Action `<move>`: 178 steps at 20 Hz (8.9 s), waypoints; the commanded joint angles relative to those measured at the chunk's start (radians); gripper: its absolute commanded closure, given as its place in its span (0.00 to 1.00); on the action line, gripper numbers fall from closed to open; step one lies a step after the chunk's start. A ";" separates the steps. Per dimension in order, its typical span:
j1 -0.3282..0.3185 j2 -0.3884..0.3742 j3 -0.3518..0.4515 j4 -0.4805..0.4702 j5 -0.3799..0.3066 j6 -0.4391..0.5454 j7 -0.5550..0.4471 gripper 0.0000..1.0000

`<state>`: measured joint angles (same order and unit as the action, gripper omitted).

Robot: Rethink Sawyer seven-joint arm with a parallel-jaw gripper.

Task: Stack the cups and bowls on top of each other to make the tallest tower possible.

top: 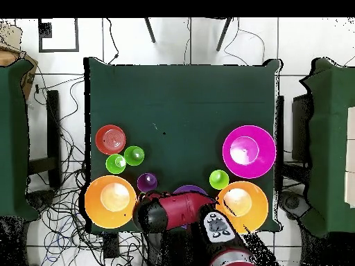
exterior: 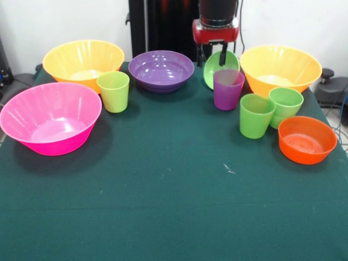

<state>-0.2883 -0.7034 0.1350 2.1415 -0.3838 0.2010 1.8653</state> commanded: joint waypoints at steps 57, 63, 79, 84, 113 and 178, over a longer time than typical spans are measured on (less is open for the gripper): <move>0.148 0.250 -0.029 0.003 0.129 -0.274 0.166 0.00; 0.141 0.249 -0.028 0.007 0.125 -0.280 0.165 0.00; 0.130 0.097 -0.009 0.062 0.177 -0.143 0.169 0.00; 0.118 0.008 0.011 0.078 0.197 -0.042 0.154 0.00; 0.134 -0.039 0.008 0.030 0.207 0.079 0.129 1.00; -0.145 0.037 0.305 -0.363 -0.021 0.605 -0.249 1.00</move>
<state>-0.4133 -0.7092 0.3271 1.8271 -0.3259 0.6786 1.9177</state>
